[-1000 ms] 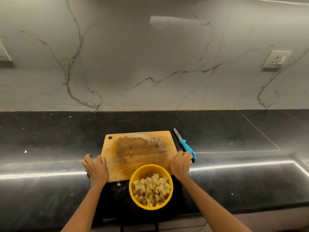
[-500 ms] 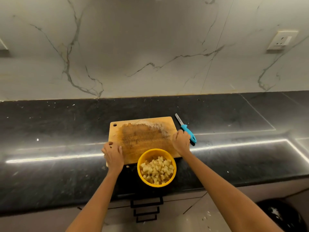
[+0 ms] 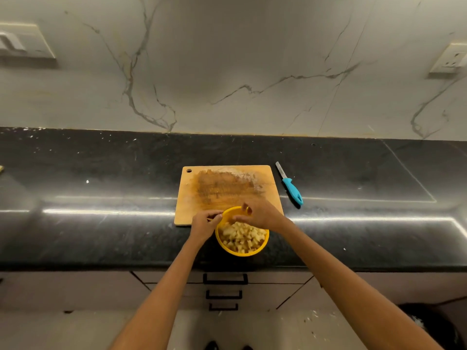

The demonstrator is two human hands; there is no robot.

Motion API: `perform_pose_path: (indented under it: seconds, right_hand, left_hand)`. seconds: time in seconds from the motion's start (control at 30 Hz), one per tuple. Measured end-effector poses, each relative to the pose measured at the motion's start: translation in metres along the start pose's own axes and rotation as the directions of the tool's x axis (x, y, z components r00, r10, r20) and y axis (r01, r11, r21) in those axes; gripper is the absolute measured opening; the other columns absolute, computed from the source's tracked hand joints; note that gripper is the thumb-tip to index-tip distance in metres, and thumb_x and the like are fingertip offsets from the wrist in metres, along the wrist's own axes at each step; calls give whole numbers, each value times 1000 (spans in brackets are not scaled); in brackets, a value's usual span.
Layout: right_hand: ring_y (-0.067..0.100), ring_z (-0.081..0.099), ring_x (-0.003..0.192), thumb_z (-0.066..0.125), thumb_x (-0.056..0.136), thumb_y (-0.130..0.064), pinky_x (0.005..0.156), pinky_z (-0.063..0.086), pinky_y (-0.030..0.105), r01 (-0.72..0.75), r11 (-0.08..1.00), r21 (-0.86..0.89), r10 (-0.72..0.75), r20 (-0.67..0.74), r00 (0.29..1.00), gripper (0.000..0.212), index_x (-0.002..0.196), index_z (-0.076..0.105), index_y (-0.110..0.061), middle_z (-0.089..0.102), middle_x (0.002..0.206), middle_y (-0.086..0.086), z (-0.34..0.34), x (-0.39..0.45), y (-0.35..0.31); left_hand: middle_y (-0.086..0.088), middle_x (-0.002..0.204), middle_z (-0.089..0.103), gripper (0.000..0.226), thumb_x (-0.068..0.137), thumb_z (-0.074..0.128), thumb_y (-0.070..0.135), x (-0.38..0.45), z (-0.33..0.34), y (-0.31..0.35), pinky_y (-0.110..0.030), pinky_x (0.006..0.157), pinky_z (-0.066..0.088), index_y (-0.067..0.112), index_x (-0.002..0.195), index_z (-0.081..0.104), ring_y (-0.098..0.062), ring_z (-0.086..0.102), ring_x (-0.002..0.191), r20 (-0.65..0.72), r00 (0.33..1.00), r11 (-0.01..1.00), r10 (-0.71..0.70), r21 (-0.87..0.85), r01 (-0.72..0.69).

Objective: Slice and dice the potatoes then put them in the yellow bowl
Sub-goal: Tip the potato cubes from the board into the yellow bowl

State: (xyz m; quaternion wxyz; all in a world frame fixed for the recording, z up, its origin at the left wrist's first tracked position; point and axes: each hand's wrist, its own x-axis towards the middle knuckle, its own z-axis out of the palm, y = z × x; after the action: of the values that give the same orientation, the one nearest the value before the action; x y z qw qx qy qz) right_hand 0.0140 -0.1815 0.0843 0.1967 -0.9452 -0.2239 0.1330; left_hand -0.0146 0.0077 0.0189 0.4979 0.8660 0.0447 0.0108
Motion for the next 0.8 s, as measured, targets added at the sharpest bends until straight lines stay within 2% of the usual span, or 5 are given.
perform_pose_path:
  seconds: [0.13,0.23,0.37,0.57,0.8]
  right_hand:
    - [28,51,111,71,80,-46,89,46,36,-12,972,-235,60,197,979,68,128,45,-6,50,126,15,13,-18,-2]
    - [30,50,111,72,81,-40,89,45,35,-61,990,-131,77,118,990,63,127,44,-7,46,126,17,24,-14,-4]
    - [26,52,105,70,84,-24,80,40,26,-38,999,31,38,-30,999,37,113,55,-6,55,117,14,15,-4,-3]
    - [26,63,92,72,81,-12,79,52,35,29,988,152,-29,2,1000,23,100,63,-2,66,100,14,-2,-15,3]
    - [28,51,113,80,74,-33,85,49,35,-141,974,-179,160,98,982,69,125,43,-4,50,124,14,30,-27,-7]
  left_hand:
    - [-11,102,70,21,89,61,9,-8,2,1,-25,75,47,0,106,69,-16,61,91,-33,998,998,-50,-38,49]
    - [-9,91,70,20,90,57,8,-16,4,1,-35,75,51,2,104,71,-20,62,86,-20,997,994,-74,-85,72]
    - [-3,90,69,20,91,56,7,-22,2,4,-19,65,50,4,104,71,-14,61,80,23,995,988,-96,-118,98]
    - [-7,91,70,21,91,56,7,-23,-4,1,-33,67,58,3,105,70,-15,66,76,52,988,976,-147,-157,153]
    - [-6,84,67,21,92,53,5,-30,-3,10,-22,47,54,5,109,67,-7,66,60,123,964,921,-236,-287,262]
